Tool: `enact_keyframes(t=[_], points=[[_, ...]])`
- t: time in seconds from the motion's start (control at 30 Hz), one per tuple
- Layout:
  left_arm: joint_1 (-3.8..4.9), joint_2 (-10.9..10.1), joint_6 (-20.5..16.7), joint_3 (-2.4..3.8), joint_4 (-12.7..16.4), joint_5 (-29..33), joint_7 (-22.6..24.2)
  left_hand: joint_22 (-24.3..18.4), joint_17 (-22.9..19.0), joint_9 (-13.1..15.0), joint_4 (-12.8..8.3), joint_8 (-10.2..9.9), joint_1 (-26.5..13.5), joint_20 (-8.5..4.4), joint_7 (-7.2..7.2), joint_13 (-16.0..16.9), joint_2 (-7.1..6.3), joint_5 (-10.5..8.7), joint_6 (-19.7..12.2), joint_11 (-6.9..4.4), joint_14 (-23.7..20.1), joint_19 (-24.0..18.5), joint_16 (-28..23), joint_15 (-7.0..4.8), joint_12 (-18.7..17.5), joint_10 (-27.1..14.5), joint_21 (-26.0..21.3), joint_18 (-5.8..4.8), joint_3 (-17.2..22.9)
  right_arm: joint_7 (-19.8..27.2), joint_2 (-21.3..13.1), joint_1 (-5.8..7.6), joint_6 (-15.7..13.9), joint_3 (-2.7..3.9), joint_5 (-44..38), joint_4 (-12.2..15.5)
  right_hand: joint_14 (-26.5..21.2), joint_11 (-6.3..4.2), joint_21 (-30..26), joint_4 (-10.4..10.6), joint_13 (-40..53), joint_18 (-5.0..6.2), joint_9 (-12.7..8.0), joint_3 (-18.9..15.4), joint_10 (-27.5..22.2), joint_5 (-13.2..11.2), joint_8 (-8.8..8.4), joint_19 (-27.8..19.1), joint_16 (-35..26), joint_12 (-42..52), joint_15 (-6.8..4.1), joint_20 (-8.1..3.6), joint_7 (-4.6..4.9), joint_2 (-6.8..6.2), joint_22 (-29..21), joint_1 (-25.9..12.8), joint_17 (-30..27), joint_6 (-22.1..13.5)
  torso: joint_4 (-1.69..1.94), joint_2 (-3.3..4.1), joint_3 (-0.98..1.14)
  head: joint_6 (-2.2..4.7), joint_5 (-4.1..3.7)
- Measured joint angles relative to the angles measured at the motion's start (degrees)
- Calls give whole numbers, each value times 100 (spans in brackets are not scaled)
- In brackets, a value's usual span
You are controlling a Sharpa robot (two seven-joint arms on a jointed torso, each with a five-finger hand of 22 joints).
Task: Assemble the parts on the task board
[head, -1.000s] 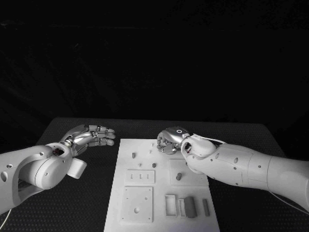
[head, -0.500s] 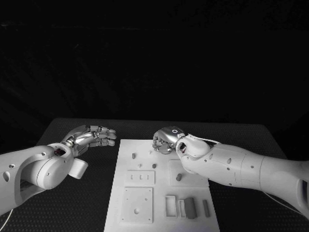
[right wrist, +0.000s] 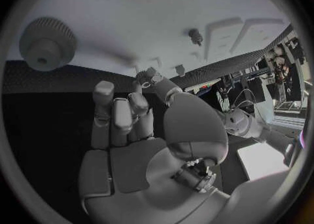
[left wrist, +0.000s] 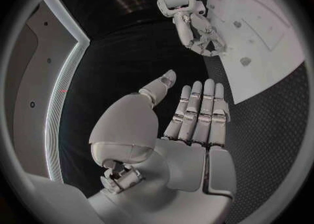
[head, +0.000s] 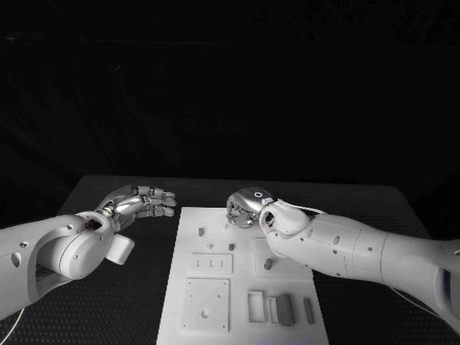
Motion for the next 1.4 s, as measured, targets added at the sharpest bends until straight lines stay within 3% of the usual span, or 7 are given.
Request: enact_keyframes(t=[0.63,1.4], points=[[0,15,9,0,-5,2,-1,1,5,-4,0,0,0,0,0,-5,0,0,0,0,0,0,0,0,0,0,-13,0,0,17,213,0,-16,1,-28,-354,0,0,0,-17,-7,0,1,16,0,-3,-6,9,0,0,2,10,6,0,-1,0,-13,5,-4,9,5,-1,27],[0,61,12,0,-34,5,-6,-3,10,-10,0,0,0,0,0,-4,0,0,0,0,0,0,0,0,0,0,-13,0,0,92,274,10,27,0,27,-403,-1,0,0,-20,-6,0,3,13,0,-3,-37,9,-1,0,4,13,8,0,-1,0,-30,7,-13,4,0,-73,74]])
